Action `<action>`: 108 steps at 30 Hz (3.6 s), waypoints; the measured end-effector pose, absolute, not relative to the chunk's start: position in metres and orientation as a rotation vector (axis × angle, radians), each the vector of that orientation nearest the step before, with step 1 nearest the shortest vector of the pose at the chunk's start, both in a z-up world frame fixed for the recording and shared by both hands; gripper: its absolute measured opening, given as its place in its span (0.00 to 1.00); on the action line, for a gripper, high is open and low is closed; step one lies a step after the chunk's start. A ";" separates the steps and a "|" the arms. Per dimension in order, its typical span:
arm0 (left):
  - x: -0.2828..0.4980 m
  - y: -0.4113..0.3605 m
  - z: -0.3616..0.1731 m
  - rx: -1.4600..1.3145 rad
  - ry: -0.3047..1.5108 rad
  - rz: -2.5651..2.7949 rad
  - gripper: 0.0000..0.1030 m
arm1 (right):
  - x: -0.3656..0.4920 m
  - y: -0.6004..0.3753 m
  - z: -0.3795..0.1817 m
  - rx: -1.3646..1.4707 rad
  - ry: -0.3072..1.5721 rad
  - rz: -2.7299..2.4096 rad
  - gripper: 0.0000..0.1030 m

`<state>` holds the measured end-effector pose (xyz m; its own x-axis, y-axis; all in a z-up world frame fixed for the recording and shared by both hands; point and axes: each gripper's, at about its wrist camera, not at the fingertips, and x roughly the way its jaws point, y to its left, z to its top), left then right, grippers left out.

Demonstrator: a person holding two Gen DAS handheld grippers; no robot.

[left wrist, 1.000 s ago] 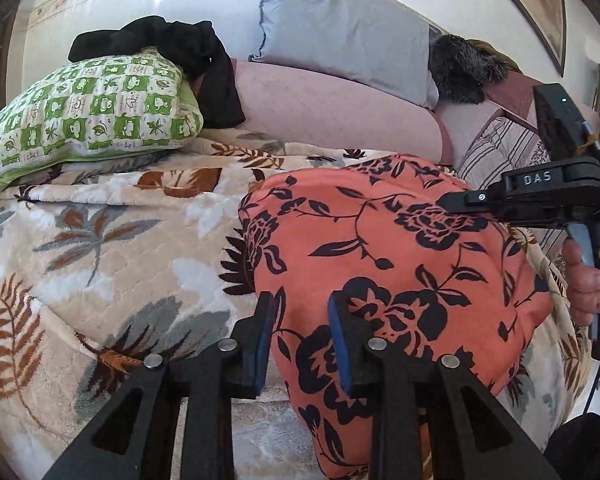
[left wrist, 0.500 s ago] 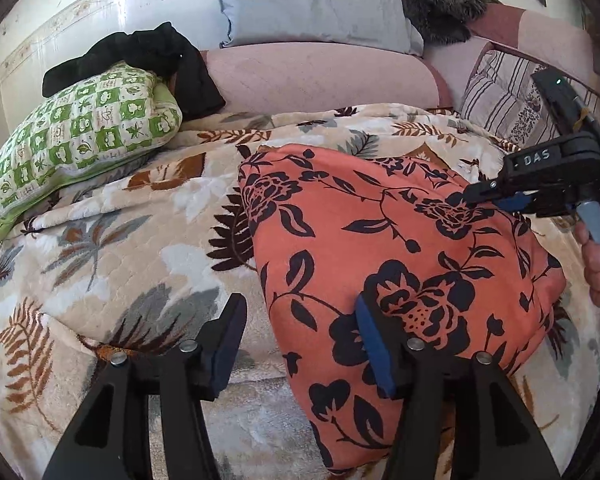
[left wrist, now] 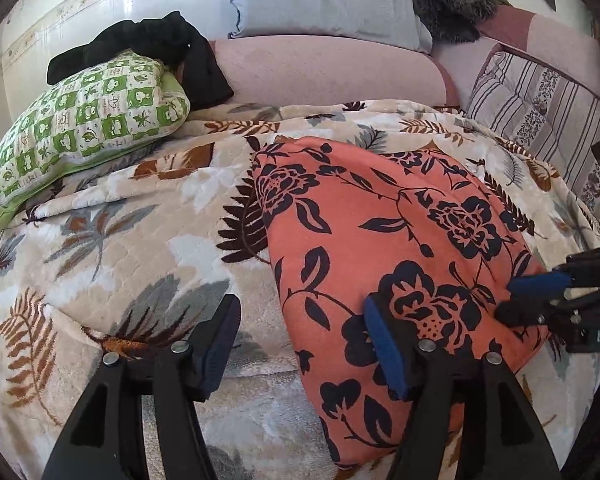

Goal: Fold small clothes

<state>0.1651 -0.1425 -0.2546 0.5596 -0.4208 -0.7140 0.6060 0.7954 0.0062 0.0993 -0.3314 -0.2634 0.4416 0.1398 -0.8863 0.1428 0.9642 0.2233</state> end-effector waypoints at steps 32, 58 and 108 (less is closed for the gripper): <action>0.161 -0.150 -0.266 0.352 0.774 -0.616 0.65 | 0.293 -0.365 -0.230 0.543 1.008 0.004 0.38; 0.172 -0.132 -0.266 0.361 0.772 -0.450 0.81 | 0.113 -0.310 -0.259 0.382 1.017 0.046 0.38; 0.179 -0.121 -0.265 0.245 0.799 -0.412 0.89 | 0.109 -0.354 -0.262 0.496 0.891 -0.117 0.38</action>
<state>0.1791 -0.1208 -0.2646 0.6242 -0.2637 -0.7354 0.4458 0.8932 0.0581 0.1089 -0.3541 -0.2619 0.6303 0.1048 -0.7692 0.3000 0.8810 0.3658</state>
